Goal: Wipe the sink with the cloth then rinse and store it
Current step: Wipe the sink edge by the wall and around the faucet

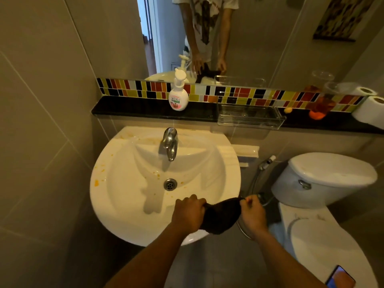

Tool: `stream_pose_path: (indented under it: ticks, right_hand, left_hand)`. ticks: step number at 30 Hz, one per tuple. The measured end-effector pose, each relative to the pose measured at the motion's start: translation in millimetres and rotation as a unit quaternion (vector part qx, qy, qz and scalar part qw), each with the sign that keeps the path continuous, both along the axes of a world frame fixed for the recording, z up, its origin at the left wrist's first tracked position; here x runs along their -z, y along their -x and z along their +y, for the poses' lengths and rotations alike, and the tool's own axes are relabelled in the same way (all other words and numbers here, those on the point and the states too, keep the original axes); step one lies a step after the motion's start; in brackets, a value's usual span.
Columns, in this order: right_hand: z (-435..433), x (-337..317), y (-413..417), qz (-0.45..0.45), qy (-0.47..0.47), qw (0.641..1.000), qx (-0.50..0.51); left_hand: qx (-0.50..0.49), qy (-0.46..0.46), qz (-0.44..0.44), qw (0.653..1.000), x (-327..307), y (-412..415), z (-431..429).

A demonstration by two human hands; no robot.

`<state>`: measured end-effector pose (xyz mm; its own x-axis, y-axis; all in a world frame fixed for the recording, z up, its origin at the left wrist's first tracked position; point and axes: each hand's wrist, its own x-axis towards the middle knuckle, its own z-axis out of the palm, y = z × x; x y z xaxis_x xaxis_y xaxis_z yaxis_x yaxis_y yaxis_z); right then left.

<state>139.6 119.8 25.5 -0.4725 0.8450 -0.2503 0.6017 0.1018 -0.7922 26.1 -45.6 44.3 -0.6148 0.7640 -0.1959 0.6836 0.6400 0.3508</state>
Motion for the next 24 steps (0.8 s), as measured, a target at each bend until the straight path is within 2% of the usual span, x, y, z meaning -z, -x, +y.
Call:
stream_pose_path:
  ticks: [2,4,8,11,14,19,24]
  right_hand:
    - [10.5,-25.4,1.6,0.049,-0.020,0.999,-0.006]
    - [21.7,-51.7,7.6,0.079,-0.056,0.994,-0.043]
    - [32.3,-100.6,22.5,0.059,-0.131,0.971,-0.189]
    - [36.8,-127.9,34.7,-0.003,-0.195,0.936,-0.292]
    - [38.0,-150.4,47.5,-0.036,-0.209,0.919,-0.333]
    - [17.0,-188.0,74.1,0.016,-0.264,0.898,-0.352]
    - [-24.3,-201.0,98.7,0.005,-0.243,0.893,-0.378]
  left_hand:
    - [-0.072,-0.105,-0.082,0.988,-19.0,11.3,-1.9]
    - [-0.117,-0.172,-0.126,0.970,-40.6,22.3,-1.2]
    - [-0.148,-0.231,-0.110,0.955,-77.8,39.5,-4.4]
    - [-0.160,-0.254,-0.113,0.947,-108.5,51.2,-12.3]
    - [-0.156,-0.275,-0.090,0.944,-138.1,65.6,-27.1]
    - [-0.152,-0.289,-0.044,0.944,-184.0,84.3,-63.8]
    - [-0.170,-0.258,-0.054,0.950,-194.7,99.0,-126.7]
